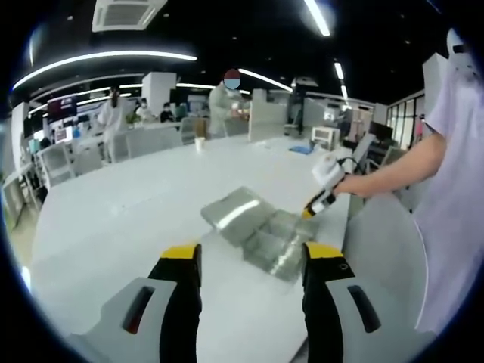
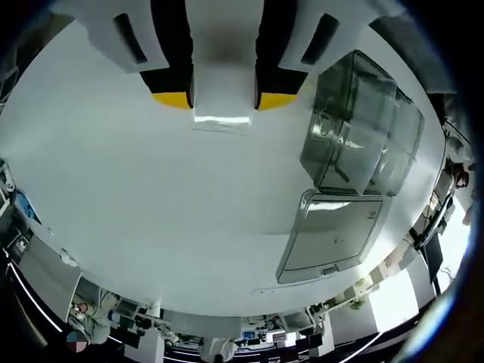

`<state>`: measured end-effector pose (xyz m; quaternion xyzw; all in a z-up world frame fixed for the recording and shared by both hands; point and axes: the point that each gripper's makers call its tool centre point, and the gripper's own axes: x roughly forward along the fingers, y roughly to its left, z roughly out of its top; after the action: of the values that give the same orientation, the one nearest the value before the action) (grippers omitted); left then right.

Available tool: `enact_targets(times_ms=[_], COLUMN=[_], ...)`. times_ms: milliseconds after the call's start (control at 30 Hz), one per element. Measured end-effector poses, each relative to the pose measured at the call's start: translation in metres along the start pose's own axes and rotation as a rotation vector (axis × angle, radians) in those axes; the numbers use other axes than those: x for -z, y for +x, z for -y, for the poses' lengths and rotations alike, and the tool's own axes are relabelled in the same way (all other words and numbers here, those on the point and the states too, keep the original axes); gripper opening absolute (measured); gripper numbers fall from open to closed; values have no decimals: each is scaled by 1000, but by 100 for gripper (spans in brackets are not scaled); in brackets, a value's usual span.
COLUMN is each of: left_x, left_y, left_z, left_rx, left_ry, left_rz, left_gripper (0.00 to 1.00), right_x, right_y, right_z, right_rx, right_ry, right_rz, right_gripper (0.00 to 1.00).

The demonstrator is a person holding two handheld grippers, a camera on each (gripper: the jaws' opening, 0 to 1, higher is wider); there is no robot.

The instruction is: Insert the divider into the dual guide fixture by aligning both edges with the guide slots and pushing it downward to the bottom, including one-sided entry, uneven engagement, binding, and posture correction.

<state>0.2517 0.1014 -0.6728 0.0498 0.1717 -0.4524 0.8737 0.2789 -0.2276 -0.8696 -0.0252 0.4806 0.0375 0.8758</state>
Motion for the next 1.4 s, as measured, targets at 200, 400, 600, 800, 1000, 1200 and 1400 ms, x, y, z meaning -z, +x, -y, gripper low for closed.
enact_targets(times_ms=[200,400,600,800,1000,1200,1400], left_x=[-1,-1,0,1,-1,0,2], left_y=[0,0,-1,-1,0,1,2], left_z=[-1,-1,-1,-1,0,1,-1], left_rx=[-2,-2,-3,-2,1,6,2], left_ry=[0,2,3,4,6,6,4], left_rz=[0,-2,-4,-11,-11,-15,-23], left_gripper=[52,52,52,51,51,51,51], right_x=[-1,-1,-1,-2,-6,-11,-22], right_y=[0,0,-1,-2,-6,-11,-20], right_z=[0,0,0,1,4,5,8], right_rx=[-6,-8,-9,-13,-13,-15,-16], right_ry=[5,1,-4,0,2,-1,-4], right_rz=[3,8,18,27,47,78,132], right_gripper=[26,26,26,26,26,26,26])
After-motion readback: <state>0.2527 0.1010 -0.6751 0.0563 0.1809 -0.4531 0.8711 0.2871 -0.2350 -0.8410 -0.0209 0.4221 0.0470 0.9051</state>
